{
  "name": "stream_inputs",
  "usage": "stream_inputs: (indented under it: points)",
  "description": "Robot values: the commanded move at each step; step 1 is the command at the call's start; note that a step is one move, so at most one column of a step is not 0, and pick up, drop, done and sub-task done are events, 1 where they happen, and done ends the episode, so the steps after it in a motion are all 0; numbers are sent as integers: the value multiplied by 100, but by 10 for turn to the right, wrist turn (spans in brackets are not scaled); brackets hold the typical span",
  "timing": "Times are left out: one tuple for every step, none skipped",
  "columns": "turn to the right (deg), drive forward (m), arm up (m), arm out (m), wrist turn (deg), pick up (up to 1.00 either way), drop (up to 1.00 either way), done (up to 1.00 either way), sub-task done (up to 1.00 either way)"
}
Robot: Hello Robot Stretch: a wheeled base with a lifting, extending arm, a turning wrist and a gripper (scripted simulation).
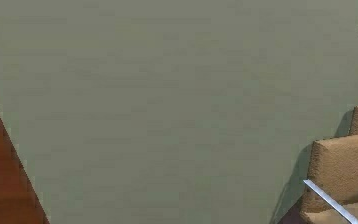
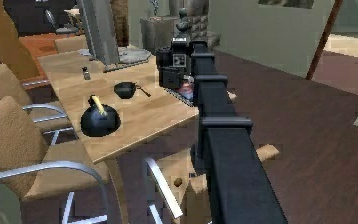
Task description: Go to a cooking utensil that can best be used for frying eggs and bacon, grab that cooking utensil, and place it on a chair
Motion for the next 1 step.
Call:
stream_inputs:
  points:
    - [0,0,0,0,0,0,0,100,0]
